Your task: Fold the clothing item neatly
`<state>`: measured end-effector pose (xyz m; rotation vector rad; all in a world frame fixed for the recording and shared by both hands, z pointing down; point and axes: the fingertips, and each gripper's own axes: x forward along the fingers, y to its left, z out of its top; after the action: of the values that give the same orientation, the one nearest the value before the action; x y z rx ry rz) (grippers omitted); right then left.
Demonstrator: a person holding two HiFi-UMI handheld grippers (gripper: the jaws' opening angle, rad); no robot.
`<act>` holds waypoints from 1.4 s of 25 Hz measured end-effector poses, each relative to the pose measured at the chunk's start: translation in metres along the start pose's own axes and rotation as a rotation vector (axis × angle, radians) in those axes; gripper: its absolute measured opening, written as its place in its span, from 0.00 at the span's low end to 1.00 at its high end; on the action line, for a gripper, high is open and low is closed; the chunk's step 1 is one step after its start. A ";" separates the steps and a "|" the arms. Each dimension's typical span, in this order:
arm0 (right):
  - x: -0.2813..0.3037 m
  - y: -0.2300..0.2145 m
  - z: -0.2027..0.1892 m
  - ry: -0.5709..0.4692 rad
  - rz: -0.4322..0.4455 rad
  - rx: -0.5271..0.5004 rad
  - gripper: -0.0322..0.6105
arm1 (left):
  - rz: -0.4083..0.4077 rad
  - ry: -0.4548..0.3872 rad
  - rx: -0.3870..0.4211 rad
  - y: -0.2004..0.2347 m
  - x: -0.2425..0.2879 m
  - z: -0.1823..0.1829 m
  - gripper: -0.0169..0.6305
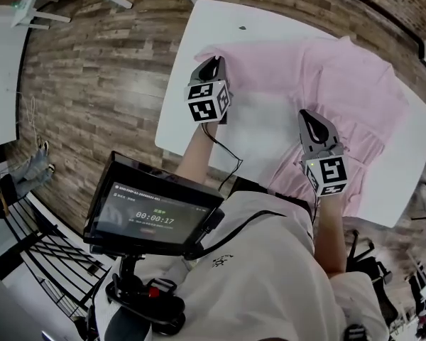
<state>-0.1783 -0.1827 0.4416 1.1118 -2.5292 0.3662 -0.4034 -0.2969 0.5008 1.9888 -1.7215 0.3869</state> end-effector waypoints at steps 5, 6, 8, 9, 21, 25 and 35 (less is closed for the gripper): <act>-0.035 -0.028 -0.004 -0.011 -0.085 0.036 0.06 | -0.096 -0.029 0.092 -0.060 0.005 0.026 0.09; -0.041 -0.034 -0.005 -0.012 -0.098 0.041 0.06 | -0.111 -0.030 0.106 -0.071 0.007 0.030 0.08; -0.056 -0.047 -0.008 -0.013 -0.121 0.052 0.06 | -0.138 -0.032 0.127 -0.095 0.010 0.037 0.08; -0.064 -0.053 -0.010 -0.015 -0.133 0.058 0.06 | -0.152 -0.034 0.140 -0.109 0.011 0.039 0.08; -0.187 -0.145 -0.050 -0.005 -0.308 0.140 0.06 | -0.406 -0.052 0.254 -0.342 0.012 0.044 0.08; -0.232 -0.168 -0.090 0.003 -0.356 0.167 0.06 | -0.438 -0.032 0.342 -0.427 0.021 -0.012 0.09; -0.284 -0.207 -0.133 0.036 -0.415 0.219 0.06 | -0.497 -0.005 0.591 -0.524 0.039 -0.086 0.09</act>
<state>0.1837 -0.0840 0.4627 1.6537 -2.1878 0.5487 0.1257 -0.2352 0.5042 2.7324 -1.1186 0.7705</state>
